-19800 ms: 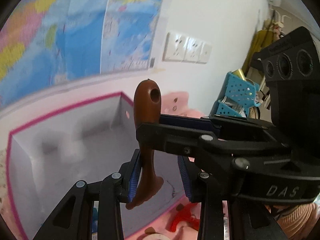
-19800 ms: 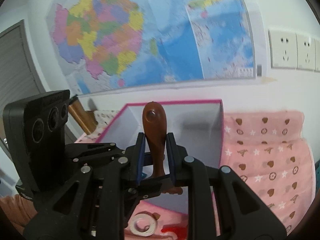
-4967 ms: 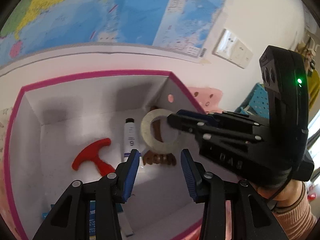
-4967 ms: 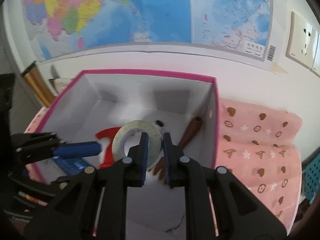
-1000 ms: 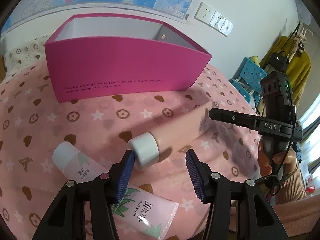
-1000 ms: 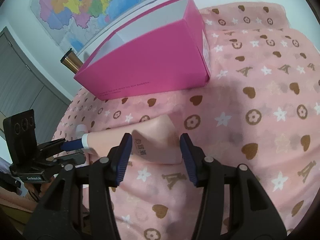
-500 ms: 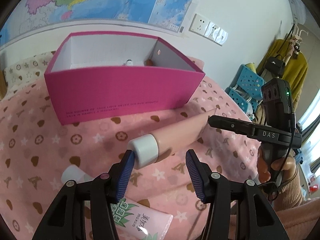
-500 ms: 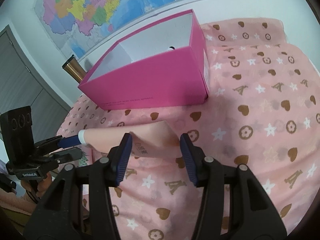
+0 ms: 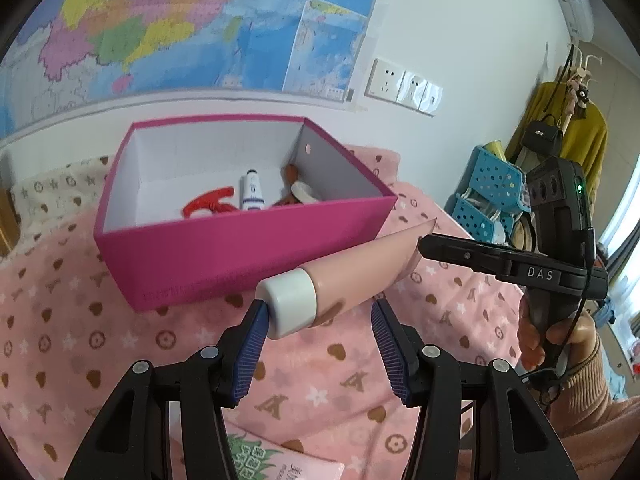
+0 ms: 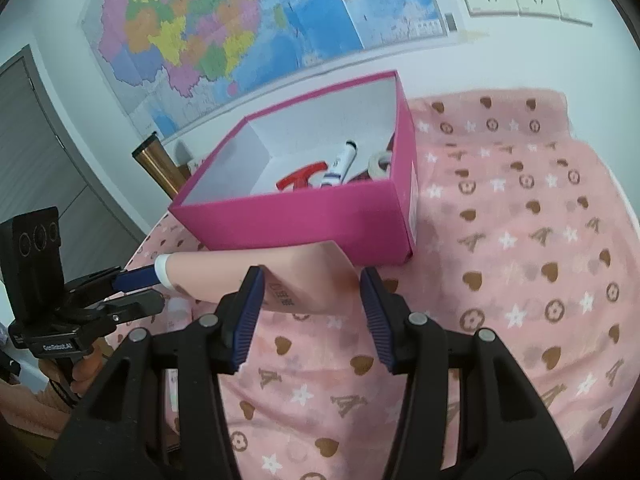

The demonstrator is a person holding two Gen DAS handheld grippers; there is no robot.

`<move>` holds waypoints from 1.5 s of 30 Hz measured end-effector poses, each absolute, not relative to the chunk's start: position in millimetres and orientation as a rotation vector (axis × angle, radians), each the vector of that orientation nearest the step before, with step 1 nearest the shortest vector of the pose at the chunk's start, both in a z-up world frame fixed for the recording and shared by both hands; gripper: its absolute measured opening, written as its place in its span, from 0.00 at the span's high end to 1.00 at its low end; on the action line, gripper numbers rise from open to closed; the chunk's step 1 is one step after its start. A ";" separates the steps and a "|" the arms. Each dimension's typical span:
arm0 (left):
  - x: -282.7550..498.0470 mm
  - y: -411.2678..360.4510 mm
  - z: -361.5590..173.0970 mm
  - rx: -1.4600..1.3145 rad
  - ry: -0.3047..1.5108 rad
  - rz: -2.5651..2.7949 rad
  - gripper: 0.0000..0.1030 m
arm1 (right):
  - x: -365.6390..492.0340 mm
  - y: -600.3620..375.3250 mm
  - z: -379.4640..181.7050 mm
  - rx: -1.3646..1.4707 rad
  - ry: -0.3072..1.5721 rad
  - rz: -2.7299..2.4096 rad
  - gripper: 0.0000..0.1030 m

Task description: Organize rigid objects

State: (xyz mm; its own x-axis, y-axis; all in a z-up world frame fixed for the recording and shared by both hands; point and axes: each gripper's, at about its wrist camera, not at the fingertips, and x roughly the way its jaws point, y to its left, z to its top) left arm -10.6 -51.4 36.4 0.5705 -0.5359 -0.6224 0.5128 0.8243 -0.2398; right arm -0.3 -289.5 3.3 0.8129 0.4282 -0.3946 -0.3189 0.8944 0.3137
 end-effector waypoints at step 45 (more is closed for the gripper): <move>17.1 -63.9 76.8 0.001 0.612 -0.612 0.48 | 15.1 -301.7 49.4 0.213 0.392 0.389 0.49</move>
